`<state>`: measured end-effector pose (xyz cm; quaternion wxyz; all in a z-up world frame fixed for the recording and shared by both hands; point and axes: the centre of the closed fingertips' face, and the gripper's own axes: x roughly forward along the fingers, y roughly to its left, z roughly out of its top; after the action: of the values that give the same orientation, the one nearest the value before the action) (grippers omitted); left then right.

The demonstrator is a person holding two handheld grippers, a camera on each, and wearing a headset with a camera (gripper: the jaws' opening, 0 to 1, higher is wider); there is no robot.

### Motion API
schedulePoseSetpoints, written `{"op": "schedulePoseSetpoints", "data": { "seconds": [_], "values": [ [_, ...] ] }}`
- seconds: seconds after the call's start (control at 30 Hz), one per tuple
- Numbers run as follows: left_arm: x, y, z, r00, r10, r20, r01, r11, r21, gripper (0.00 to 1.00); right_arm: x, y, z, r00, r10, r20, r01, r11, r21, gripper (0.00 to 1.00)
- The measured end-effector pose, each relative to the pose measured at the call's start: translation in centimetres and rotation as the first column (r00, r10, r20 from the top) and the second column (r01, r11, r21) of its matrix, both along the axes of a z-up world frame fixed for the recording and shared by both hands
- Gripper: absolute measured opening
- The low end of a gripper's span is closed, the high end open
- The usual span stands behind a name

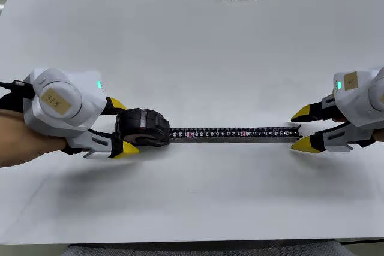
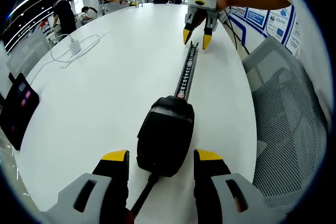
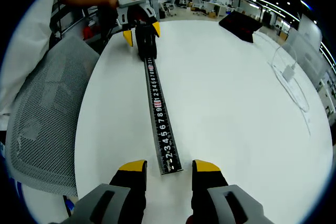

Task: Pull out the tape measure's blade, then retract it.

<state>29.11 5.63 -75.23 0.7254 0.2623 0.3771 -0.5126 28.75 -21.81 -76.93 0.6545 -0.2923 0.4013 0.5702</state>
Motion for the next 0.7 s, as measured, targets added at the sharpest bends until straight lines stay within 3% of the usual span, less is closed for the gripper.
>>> {"op": "schedulePoseSetpoints", "data": {
  "seconds": [0.33, 0.7],
  "values": [
    [0.0, -0.14, 0.08, 1.0, 0.011, -0.005, -0.011, 1.0, -0.009, 0.51, -0.14, 0.0, 0.03, 1.0, -0.01, -0.005, 0.01, 1.0, 0.001, 0.36],
    [-0.01, -0.28, 0.25, 1.0, 0.023, -0.007, -0.023, 0.999, -0.026, 0.6, -0.13, 0.35, 0.09, 1.0, -0.026, -0.012, 0.026, 1.0, 0.01, 0.47]
  ]
}}
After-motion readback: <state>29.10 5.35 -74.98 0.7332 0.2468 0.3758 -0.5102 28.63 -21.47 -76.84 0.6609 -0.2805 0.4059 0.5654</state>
